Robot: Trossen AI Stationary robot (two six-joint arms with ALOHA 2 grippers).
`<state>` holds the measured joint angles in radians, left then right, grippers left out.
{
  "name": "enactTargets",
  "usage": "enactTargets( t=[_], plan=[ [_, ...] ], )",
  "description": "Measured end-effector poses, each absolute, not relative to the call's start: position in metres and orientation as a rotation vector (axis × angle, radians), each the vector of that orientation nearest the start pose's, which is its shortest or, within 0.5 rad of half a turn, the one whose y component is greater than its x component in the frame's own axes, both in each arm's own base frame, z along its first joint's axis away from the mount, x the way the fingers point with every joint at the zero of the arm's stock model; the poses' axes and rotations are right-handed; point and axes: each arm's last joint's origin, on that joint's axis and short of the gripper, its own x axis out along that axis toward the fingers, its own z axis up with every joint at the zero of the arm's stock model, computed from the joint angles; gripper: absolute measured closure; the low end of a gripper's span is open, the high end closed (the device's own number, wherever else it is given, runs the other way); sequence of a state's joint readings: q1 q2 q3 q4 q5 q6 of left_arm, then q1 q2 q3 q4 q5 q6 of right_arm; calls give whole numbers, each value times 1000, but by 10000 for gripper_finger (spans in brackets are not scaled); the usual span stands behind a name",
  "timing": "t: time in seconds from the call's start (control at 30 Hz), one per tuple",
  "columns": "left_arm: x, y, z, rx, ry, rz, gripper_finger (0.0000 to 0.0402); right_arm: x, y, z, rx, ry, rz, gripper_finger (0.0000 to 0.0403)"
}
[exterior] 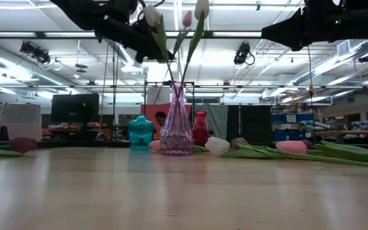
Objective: Sort flowers into vase by color
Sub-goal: Put the left pink tulip into the blue vase
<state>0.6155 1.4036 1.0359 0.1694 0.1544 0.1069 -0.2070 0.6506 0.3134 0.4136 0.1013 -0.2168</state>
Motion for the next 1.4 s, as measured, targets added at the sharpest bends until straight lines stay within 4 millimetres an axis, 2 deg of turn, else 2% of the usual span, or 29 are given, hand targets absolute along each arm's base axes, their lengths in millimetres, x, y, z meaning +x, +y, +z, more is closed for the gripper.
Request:
enactTargets(
  t=[0.13, 0.23, 0.4, 0.53, 0.87, 1.03, 1.23, 1.4],
  plan=[
    [267, 182, 305, -43, 242, 435, 401, 153, -35, 246, -221, -35, -315, 238],
    [264, 180, 306, -47, 259, 435, 401, 153, -35, 245, -226, -23, -317, 238],
    [252, 172, 326, 12, 202, 436, 401, 153, -36, 243, -231, 2, -347, 238],
    [240, 164, 330, 9, 192, 437, 401, 153, -36, 242, -230, 8, -348, 238],
    [232, 153, 297, -31, 129, 457, 401, 153, -36, 242, -226, 5, -347, 238],
    [228, 153, 280, -40, 156, 486, 401, 153, -36, 242, -226, 6, -347, 238],
    [226, 151, 267, -47, 171, 485, 401, 153, -36, 242, -226, 6, -347, 238],
    [226, 151, 267, -59, 148, 487, 401, 153, -36, 242, -226, 6, -347, 238]
  ],
)
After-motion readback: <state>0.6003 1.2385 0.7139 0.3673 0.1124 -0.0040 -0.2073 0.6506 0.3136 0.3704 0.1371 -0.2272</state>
